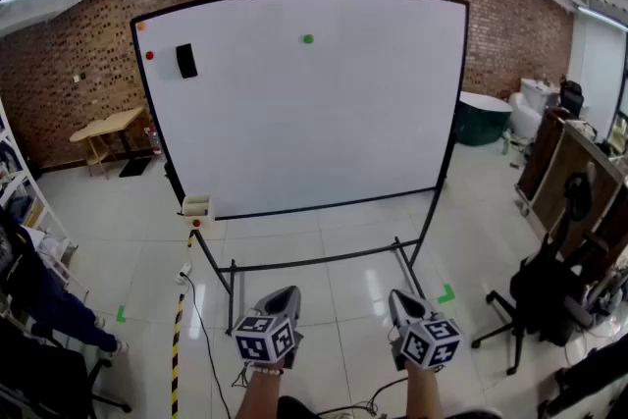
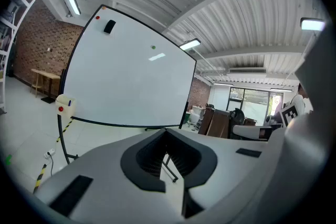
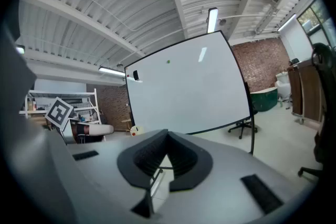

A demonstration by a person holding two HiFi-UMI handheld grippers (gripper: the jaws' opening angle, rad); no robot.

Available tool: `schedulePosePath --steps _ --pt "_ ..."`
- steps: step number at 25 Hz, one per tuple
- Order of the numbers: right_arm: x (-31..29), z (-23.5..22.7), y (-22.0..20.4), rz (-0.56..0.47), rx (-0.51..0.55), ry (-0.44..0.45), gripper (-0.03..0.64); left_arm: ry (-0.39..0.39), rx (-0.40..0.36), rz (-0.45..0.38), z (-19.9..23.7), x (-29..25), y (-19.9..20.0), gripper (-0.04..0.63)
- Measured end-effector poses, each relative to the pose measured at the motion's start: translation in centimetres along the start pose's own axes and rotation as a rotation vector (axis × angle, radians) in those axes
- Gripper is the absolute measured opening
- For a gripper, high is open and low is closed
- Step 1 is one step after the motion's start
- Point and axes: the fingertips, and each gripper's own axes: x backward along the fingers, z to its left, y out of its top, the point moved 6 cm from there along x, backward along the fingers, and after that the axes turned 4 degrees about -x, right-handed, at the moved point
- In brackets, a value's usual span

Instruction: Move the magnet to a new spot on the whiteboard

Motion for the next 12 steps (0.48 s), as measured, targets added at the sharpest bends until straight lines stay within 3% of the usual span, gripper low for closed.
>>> schedulePosePath --steps 5,12 --pt "-2.2 -2.2 -0.6 -0.025 -0.052 -0.005 0.009 0.002 -0.035 0.01 0.8 -2.6 1.3 0.0" --pt "-7.6 -5.1 -0.2 -0.027 -0.072 -0.045 0.009 -0.019 -0.024 0.019 4.4 -8.8 3.0 0.0"
